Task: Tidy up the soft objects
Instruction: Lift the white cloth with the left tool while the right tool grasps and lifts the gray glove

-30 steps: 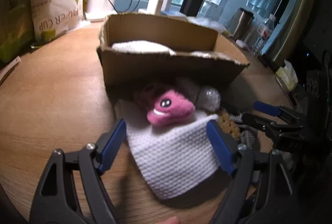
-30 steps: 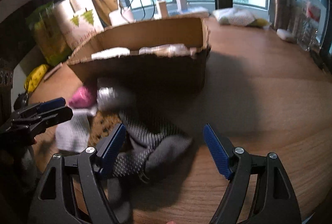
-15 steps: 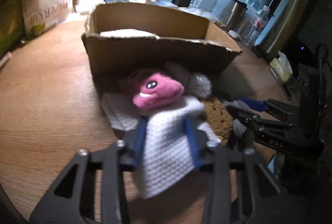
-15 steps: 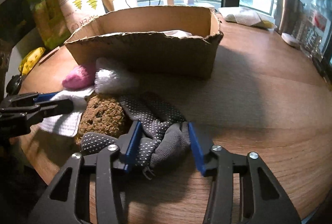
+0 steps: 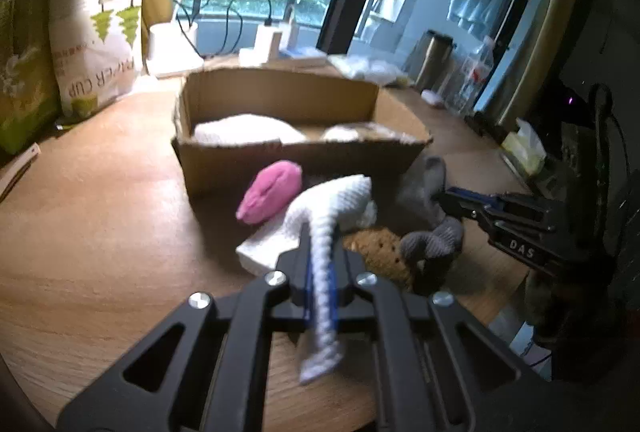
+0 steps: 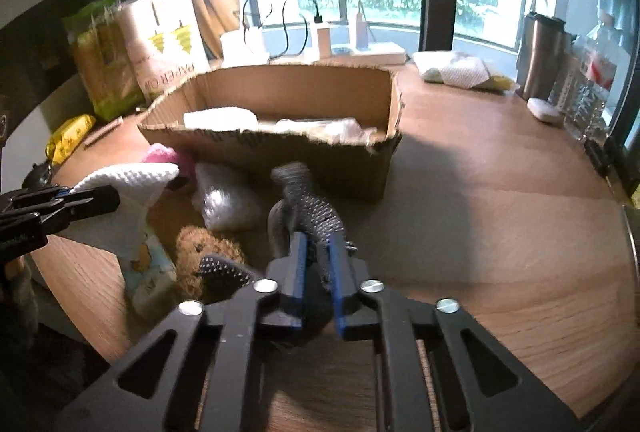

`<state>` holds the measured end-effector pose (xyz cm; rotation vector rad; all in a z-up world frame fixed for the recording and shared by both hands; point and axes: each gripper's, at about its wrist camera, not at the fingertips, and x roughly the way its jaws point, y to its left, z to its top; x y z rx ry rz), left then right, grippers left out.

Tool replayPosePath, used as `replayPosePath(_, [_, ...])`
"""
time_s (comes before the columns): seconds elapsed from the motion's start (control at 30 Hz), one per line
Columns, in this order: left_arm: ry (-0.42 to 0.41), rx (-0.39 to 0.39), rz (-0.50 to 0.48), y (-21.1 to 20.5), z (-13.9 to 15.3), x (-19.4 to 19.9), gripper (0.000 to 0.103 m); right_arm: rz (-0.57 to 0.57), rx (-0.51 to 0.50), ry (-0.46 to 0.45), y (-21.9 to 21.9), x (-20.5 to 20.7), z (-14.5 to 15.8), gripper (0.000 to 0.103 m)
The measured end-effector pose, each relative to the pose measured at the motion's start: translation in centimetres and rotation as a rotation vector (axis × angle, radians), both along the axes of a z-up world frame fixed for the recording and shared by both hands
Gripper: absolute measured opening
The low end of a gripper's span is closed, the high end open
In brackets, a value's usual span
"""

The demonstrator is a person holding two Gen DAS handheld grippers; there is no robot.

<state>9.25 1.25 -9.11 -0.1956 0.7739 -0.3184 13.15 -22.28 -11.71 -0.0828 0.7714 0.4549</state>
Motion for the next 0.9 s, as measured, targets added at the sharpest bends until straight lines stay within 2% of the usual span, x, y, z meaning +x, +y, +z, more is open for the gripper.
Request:
replayPosePath(0.27, [-0.040,-0.008,0.017,0.7,1.6,-0.5,0.005,-0.002,0.005,-0.028,-0.3,-0.1,1.3,0.008])
replayPosePath(0.47, [-0.044,-0.010,0.008,0.7,1.6,-0.8,0.005,-0.018,0.009,0.031,-0.7,0.3,-0.2,0.009])
replayPosePath(0.53, [-0.037,-0.009,0.003,0.7,1.3,-0.9,0.005,-0.037,0.015,0.058,-0.9,0.5,-0.9,0.023])
replayPosePath(0.57, [-0.034,-0.010,0.003,0.6,1.2,-0.9,0.005,-0.040,0.014,0.071,-1.0,0.6,-1.3,0.041])
replayPosePath(0.6, [-0.030,-0.011,0.003,0.6,1.1,-0.9,0.005,-0.041,0.010,0.085,-1.0,0.6,-1.7,0.052])
replayPosePath(0.73, [-0.015,-0.009,0.001,0.6,0.5,-0.8,0.005,-0.037,-0.004,0.130,-0.9,0.6,-3.1,0.053])
replayPosePath(0.9, [-0.012,-0.013,0.003,0.7,0.5,-0.6,0.006,-0.031,-0.013,0.131,-0.2,0.7,-3.6,0.053])
